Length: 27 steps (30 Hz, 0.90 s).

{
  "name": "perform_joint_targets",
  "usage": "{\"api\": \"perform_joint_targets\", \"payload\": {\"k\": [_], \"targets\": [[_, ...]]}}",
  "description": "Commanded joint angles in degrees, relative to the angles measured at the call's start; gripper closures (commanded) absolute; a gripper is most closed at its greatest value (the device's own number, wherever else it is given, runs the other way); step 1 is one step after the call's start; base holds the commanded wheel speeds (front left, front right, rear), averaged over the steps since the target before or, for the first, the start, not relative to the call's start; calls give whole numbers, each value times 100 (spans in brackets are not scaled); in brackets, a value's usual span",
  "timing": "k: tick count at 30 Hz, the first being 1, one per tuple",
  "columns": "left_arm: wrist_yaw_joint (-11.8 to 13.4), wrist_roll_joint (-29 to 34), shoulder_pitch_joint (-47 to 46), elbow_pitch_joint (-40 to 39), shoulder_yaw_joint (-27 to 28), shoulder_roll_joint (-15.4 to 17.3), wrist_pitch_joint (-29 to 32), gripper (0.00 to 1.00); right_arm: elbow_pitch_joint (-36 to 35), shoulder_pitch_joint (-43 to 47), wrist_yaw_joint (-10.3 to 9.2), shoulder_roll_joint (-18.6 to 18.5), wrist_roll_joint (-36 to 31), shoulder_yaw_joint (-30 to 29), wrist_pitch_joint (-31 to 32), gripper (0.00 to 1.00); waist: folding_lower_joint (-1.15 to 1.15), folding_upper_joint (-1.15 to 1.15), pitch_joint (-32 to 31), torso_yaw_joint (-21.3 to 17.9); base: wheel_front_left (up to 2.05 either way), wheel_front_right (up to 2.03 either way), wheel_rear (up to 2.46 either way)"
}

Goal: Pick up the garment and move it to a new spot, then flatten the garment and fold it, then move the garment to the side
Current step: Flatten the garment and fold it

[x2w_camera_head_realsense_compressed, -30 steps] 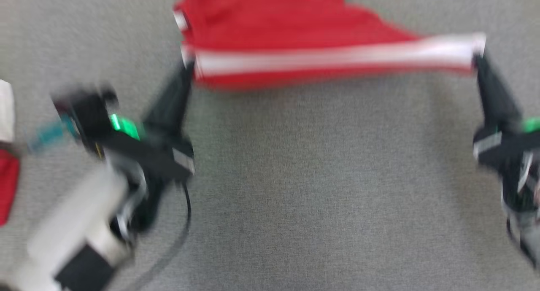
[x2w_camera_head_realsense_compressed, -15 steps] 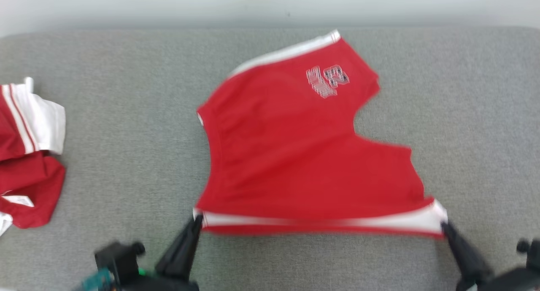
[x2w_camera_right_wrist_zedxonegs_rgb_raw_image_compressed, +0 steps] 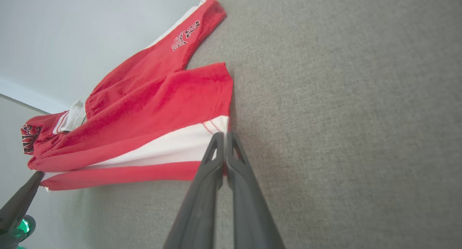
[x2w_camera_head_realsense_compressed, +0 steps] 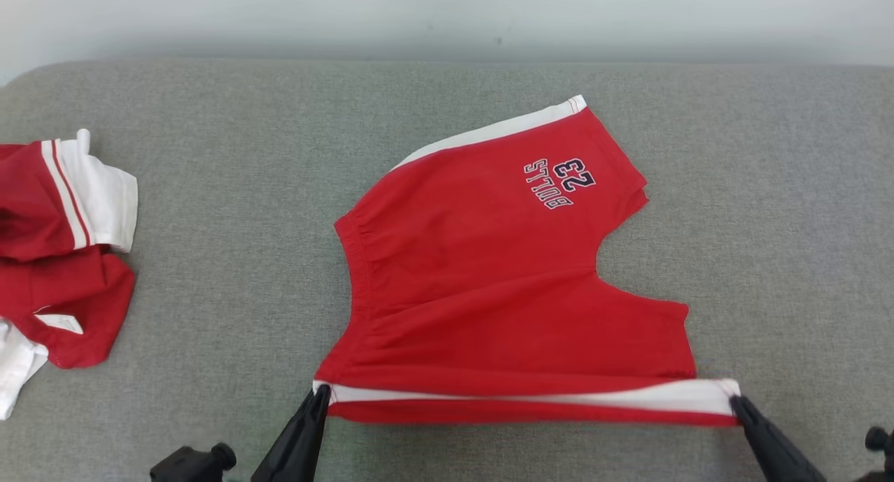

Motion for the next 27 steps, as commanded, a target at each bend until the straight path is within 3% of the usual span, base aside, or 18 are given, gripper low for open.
{"api": "perform_joint_targets", "payload": {"k": [1, 7, 12, 19, 27], "targets": [[-29, 74, -131, -57, 56, -44, -29, 100, -98, -149, -15, 18, -108, -84, 33, 100, 0, 0, -26, 28, 0, 0, 0], [-176, 171, -696, -107, 41, -154, -27, 100, -409, -888, -15, 67, -305, -486, 349, 100, 0, 0, -29, 132, 0, 0, 0], [-205, -24, -1346, 53, -56, -230, 39, 100, -161, -1722, -15, 60, -549, -702, 710, 100, 0, 0, 73, 229, 0, 0, 0], [-212, -698, -2511, 854, 11, -541, 327, 100, 839, -3505, -15, 369, -1015, -731, 1356, 100, 0, 0, 494, 429, 0, 0, 0], [-217, -1100, -3659, 1744, -228, -775, 555, 100, 2435, -5320, -14, 731, -1546, -347, 1786, 100, 0, 0, 1000, 618, 0, 0, 0]]}}
